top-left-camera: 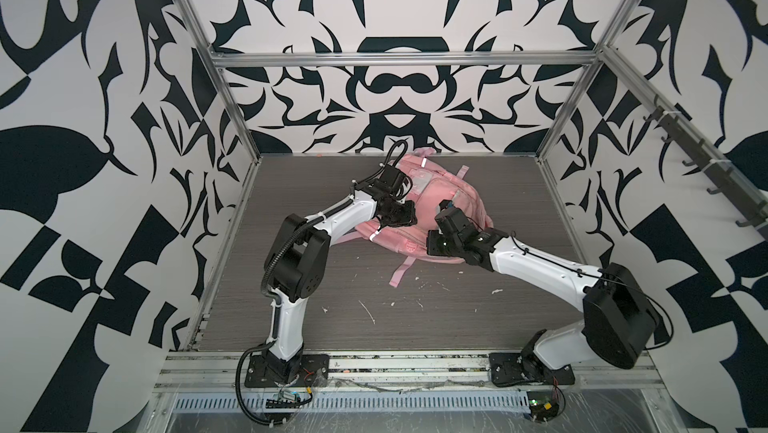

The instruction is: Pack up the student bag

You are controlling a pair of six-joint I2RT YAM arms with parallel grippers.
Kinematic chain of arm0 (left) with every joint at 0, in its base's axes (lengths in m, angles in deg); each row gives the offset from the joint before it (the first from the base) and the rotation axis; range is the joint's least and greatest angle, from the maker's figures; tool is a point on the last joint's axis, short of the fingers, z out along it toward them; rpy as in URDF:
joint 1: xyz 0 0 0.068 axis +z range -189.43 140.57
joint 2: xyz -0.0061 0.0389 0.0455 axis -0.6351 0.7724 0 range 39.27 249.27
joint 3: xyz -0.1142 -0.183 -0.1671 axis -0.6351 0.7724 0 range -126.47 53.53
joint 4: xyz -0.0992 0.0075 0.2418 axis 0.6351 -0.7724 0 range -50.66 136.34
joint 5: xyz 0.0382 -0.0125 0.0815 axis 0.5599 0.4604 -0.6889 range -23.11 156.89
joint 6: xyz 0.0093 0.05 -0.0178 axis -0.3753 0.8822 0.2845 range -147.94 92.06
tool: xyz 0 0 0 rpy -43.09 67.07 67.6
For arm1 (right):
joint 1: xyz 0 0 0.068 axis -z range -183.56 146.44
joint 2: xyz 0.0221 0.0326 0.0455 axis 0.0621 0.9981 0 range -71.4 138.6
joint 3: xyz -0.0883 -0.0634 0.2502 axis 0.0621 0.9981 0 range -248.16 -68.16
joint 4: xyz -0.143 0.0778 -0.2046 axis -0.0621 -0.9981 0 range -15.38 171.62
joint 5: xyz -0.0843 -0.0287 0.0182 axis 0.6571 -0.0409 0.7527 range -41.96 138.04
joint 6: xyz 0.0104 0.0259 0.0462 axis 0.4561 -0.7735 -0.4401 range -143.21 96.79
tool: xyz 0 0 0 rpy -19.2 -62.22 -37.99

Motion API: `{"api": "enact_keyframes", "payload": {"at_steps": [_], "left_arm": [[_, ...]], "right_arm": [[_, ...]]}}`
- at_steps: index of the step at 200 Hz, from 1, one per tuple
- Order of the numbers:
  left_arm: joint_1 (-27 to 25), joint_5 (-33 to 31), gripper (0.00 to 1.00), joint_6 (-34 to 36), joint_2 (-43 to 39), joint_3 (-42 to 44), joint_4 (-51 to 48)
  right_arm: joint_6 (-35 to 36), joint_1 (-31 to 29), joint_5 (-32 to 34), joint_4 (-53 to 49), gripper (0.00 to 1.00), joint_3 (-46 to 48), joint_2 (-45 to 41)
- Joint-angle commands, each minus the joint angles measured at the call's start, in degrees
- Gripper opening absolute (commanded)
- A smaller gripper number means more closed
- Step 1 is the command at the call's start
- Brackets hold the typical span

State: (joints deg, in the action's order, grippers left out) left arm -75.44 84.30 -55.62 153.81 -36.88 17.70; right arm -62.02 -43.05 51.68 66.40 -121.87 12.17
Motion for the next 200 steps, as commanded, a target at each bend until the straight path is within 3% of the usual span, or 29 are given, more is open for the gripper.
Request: {"api": "enact_keyframes", "payload": {"at_steps": [1,85,136,174,200], "left_arm": [[0.0,0.5,0.24,-0.5,0.2,1.3,-0.2],[0.0,1.1,0.24,-1.0,0.0,2.3,1.0],[0.0,1.3,0.24,-0.9,-0.3,2.6,1.0],[0.0,1.3,0.24,-0.9,-0.2,2.7,1.0],[0.0,1.1,0.24,-0.9,-0.1,2.7,0.9]], "right_arm": [[-0.7,-0.2,0.3,0.3,0.24,0.7,-1.1],[-0.5,-0.2,4.0,-2.1,0.29,-3.6,3.8],[-0.8,-0.3,2.8,0.1,0.29,-4.0,7.3],[-0.5,-0.3,3.0,0.3,0.23,-4.5,7.6],[-0.2,-0.3,2.6,0.4,0.13,-4.2,7.6]]}}
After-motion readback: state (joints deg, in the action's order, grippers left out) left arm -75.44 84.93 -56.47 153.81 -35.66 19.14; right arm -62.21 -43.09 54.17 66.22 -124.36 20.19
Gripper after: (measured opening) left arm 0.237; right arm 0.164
